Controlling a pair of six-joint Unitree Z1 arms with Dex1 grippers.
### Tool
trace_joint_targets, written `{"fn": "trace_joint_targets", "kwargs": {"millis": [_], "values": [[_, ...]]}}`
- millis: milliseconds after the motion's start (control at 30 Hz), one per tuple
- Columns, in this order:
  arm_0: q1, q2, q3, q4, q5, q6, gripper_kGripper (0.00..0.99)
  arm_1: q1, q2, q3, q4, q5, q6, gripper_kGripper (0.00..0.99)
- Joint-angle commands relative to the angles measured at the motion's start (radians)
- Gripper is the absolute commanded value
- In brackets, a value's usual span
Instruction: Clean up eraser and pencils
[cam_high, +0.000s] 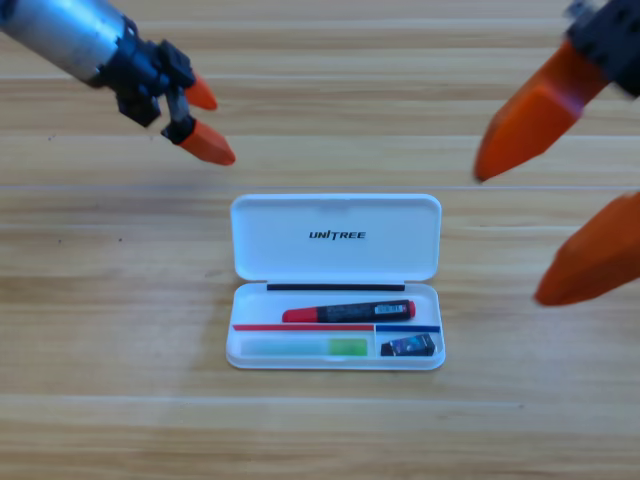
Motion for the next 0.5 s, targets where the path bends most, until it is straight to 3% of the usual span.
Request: {"fn": "trace_joint_targets", "kwargs": {"millis": [33,167,367,467,500], "values": [[0.019,0.085,0.009,-0.028,-0.010,0.006,0.799,-0.065,-0.165,0.174,-0.177,0.040,0.062,0.904],[0.019,0.096,0.007,-0.029,-0.006,0.012,0.623,-0.065,-0.274,0.336,-0.374,0.019,0.124,0.914],[0.018,0.091,0.009,-0.028,-0.005,0.026,0.253,-0.063,-0.263,0.360,-0.400,0.054,0.168,0.916],[0.013,0.085,0.009,-0.029,-0.005,0.032,0.014,-0.062,-0.256,0.362,-0.400,0.071,0.173,0.916],[0.012,0.083,0.010,-0.029,-0.006,0.034,0.000,-0.060,-0.253,0.363,-0.400,0.071,0.173,0.916]]}}
